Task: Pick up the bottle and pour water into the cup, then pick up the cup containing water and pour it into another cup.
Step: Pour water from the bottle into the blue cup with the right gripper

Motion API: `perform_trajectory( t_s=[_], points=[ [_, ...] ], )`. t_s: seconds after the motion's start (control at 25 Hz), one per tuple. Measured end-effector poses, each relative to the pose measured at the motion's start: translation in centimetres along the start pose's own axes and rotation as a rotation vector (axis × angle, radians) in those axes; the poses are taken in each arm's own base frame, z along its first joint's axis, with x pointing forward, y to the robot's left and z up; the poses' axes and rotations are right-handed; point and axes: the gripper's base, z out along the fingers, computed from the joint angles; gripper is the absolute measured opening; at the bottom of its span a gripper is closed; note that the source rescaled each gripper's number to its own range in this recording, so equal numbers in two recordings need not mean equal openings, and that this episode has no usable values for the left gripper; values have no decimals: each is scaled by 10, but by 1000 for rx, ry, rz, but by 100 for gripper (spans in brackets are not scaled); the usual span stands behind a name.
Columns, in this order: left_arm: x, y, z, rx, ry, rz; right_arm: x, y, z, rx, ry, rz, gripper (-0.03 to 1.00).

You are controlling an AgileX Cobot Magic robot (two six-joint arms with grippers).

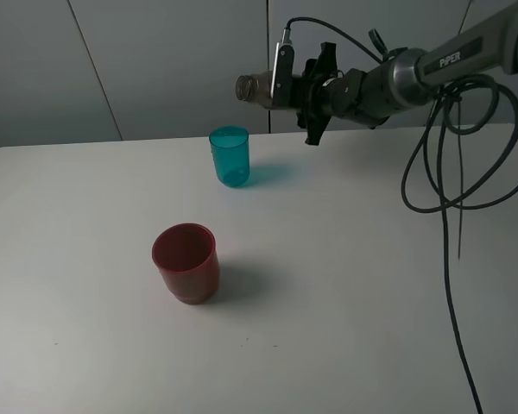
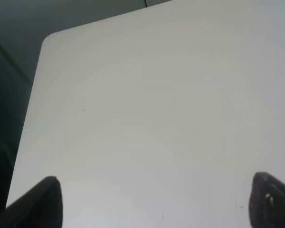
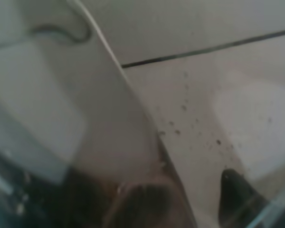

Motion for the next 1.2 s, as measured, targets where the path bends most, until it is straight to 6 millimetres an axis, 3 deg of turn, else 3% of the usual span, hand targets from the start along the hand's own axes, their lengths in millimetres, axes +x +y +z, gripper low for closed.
perform_trajectory(
  t_s=[1.2],
  points=[
    [0, 0, 0, 0, 0, 0, -13, 4, 3, 122, 10, -212, 2]
  ],
)
